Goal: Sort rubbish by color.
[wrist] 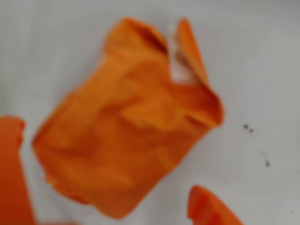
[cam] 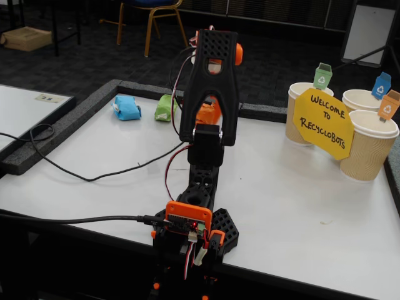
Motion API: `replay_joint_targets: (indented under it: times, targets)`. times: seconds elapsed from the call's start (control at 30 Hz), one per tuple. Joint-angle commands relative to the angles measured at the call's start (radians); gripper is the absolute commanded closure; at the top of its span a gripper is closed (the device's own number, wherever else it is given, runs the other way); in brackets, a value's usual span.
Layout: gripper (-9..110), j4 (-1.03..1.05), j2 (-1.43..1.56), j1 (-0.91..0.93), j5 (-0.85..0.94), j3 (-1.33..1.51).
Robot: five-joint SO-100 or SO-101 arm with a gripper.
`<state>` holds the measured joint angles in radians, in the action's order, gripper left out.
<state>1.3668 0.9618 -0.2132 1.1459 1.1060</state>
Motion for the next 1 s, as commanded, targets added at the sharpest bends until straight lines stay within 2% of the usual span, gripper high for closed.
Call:
replay_joint_targets:
  times: [0.0, 0.43, 0.9, 0.97]
  targets:
    - [74, -0.044, 0.034, 0.032, 0.006, -0.112]
    - [78, -0.107, 0.018, 0.032, 0.006, -0.167]
    - [101, -0.127, 0.002, 0.043, 0.006, -0.167]
    - [101, -0.127, 0.002, 0.044, 0.006, -0.167]
